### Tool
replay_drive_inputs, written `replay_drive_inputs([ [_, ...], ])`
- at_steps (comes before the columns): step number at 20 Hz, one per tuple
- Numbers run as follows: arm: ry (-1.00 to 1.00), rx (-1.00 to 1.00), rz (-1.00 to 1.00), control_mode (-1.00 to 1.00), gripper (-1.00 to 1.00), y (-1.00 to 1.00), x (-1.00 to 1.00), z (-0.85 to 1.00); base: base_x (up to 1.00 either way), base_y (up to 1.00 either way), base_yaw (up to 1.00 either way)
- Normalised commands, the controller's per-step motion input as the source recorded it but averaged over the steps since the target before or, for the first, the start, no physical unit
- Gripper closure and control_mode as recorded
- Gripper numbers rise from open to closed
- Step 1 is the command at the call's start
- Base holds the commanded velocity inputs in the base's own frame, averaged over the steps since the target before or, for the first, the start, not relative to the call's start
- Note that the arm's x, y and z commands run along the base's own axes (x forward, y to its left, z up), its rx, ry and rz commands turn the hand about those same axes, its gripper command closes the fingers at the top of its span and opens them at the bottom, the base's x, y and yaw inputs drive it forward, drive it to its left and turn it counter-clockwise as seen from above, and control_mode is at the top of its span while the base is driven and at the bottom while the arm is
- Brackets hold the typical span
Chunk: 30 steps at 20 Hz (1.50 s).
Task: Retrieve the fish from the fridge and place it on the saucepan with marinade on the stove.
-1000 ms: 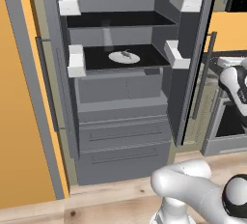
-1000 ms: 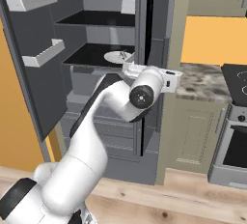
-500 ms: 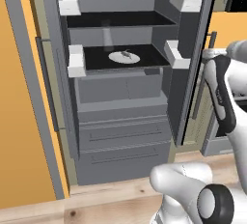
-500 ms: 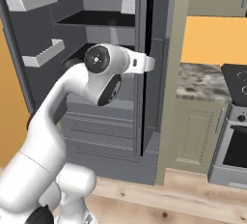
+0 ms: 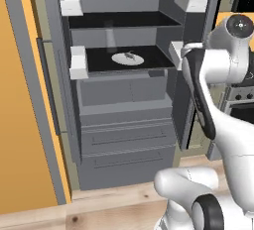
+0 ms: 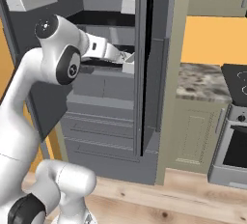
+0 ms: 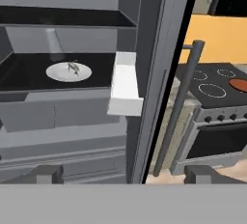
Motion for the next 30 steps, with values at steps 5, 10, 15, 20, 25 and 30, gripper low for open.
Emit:
replay_drive_inputs([
  [5,0.02,0.00,-0.27,-1.00,-1.00,0.63,0.17,-0.12,0.00,0.00,0.00],
  [10,0.00,0.00,-0.30,-1.00,-1.00,0.17,0.44,-0.10,0.00,0.00,0.00],
  [15,0.01,0.00,-0.25,-1.00,-1.00,0.01,0.55,-0.14,0.00,0.00,0.00],
  [20,0.00,0.01,-0.18,-1.00,-1.00,-0.01,0.56,-0.33,0.00,0.00,0.00],
  [25,-0.02,0.04,-0.04,-1.00,-1.00,-0.08,0.41,-0.50,0.00,0.00,0.00],
  [30,-0.15,0.00,-0.01,-1.00,-1.00,-0.13,0.25,-0.36,0.00,0.00,0.00],
])
